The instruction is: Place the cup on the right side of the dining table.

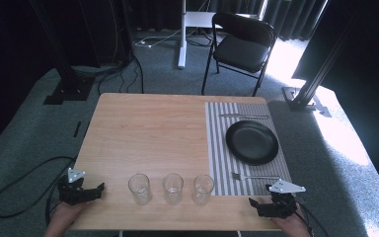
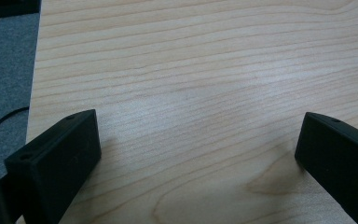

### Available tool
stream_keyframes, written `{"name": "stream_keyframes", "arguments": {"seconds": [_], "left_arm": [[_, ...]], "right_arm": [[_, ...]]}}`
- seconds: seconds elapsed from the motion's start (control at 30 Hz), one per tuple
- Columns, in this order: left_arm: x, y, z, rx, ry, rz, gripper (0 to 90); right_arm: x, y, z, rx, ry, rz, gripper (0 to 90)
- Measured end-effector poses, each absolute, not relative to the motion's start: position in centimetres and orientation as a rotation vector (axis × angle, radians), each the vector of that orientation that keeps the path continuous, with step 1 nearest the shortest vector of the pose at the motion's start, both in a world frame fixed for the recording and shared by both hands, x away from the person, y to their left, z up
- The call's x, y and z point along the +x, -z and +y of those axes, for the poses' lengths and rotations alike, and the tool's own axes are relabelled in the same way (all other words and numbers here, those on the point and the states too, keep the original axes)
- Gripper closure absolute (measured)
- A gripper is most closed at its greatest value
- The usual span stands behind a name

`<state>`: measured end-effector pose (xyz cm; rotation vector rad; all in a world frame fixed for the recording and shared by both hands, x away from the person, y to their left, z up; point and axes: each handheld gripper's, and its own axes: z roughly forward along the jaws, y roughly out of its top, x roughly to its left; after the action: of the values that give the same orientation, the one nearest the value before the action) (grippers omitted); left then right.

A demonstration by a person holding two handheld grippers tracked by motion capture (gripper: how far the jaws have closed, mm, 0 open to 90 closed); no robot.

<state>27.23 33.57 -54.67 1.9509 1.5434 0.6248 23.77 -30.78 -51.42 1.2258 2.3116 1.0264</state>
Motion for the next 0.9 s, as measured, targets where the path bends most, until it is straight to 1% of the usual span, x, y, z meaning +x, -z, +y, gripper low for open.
{"name": "stream_keyframes", "arguments": {"seconds": [0.17,0.2,0.9], "left_arm": [[27.2,54.7,33.6,1.951,-0.625,1.543,0.5],[27.2,54.7,33.6,1.951,-0.625,1.544,0.4],[27.2,54.7,33.6,1.951,-0.625,1.544,0.5]], "right_arm": [[23.6,50.8,-30.4,1.202,-1.058,2.307,12.3],[23.5,50.5,-30.3,1.186,-1.065,2.310,14.2],[22.9,47.9,-28.3,1.060,-1.188,2.337,14.1]]}}
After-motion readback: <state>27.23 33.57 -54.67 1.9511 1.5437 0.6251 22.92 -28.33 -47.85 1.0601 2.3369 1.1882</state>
